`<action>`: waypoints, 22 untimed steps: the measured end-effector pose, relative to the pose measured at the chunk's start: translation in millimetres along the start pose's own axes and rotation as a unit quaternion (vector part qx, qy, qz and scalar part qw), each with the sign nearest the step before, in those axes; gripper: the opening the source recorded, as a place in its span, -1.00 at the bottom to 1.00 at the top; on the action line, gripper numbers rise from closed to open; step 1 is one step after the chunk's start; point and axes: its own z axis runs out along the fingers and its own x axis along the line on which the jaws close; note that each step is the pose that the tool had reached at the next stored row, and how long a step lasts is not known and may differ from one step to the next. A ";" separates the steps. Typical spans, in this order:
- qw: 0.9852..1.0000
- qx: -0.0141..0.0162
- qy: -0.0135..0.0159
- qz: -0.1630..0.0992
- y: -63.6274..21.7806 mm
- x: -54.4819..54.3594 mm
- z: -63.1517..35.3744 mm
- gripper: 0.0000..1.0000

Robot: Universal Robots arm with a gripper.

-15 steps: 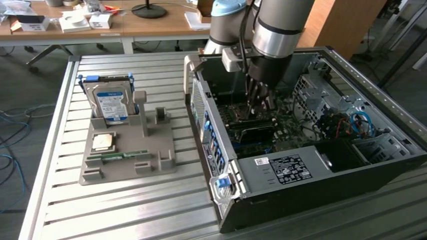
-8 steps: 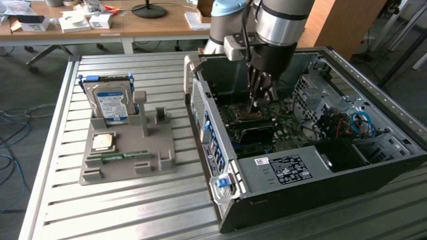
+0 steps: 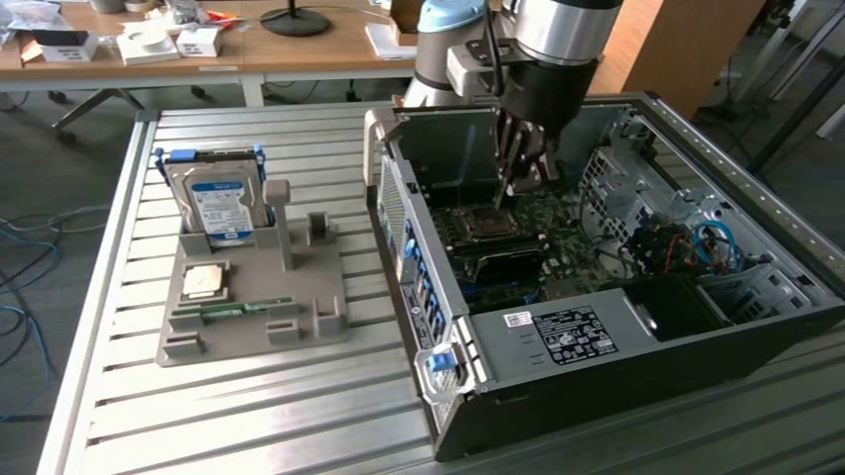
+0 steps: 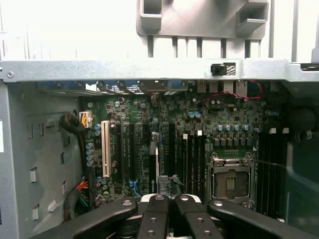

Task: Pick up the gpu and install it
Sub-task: 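Press down on the gpu until it lock into place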

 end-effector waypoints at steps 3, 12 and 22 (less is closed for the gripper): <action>1.000 0.000 0.000 0.000 0.0 0.0 -0.1 -0.79; 1.000 0.000 0.000 0.000 0.0 0.0 -0.1 -0.79; 1.000 0.000 0.000 0.000 -4.9 -0.1 -0.1 -0.79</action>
